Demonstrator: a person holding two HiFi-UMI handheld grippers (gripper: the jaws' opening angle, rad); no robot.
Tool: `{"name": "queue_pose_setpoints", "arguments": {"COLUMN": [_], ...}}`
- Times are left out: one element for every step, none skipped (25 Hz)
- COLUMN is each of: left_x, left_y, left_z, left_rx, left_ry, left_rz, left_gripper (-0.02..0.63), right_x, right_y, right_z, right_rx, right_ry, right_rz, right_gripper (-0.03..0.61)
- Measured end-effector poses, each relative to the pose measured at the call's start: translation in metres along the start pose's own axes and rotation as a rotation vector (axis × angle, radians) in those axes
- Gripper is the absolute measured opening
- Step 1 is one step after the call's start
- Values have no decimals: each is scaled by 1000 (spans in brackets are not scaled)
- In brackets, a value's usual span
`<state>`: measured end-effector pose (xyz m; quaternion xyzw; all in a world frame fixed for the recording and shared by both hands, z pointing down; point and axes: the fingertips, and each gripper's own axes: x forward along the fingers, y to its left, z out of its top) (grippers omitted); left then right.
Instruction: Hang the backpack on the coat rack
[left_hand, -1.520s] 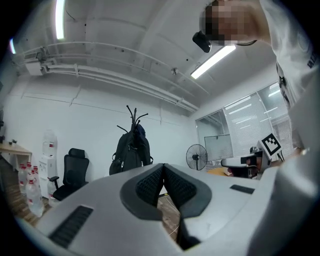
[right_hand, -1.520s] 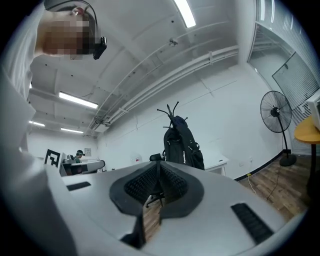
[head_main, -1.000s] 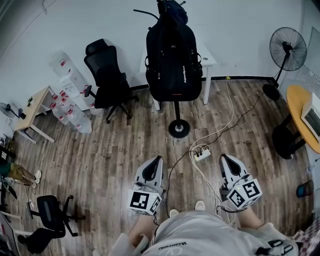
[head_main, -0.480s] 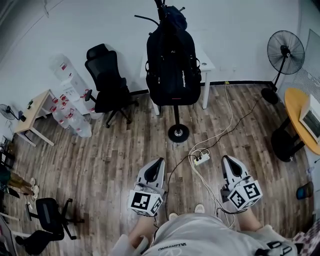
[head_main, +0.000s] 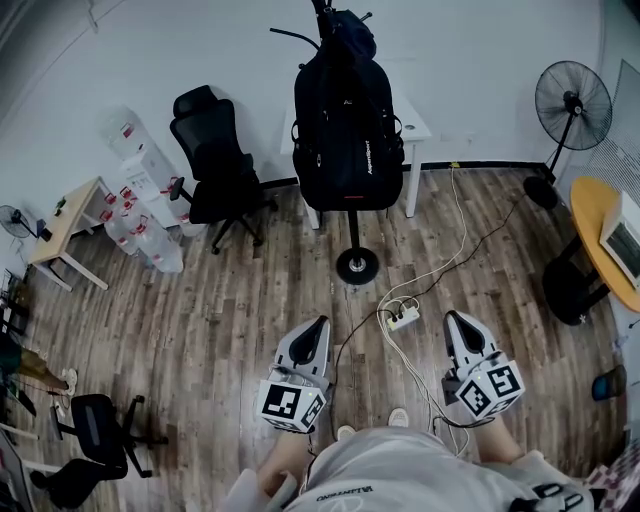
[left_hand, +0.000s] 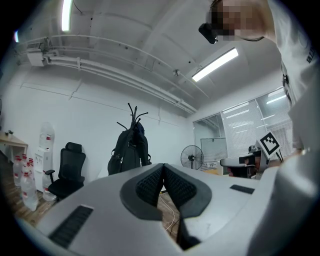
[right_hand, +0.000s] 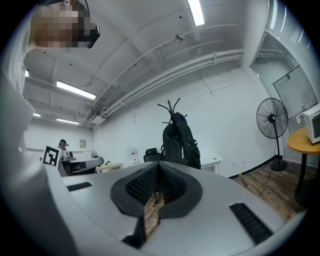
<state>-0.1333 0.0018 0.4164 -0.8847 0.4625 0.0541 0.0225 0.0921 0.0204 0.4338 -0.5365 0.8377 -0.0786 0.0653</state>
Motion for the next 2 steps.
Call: {"name": "queue_pose_setpoints", "arguments": {"left_x": [2, 3], "left_y": [0, 1], "left_z": [0, 0], "left_rx": [-3, -6], "left_ry": [1, 1], "left_rz": [-3, -5], "left_gripper": [9, 9], "right_x": [2, 3], "right_y": [-1, -3], "right_z": [0, 0], "right_rx": [0, 0], "right_ry": [0, 1], "right_rz": [-1, -3], "right_gripper": [14, 14]}}
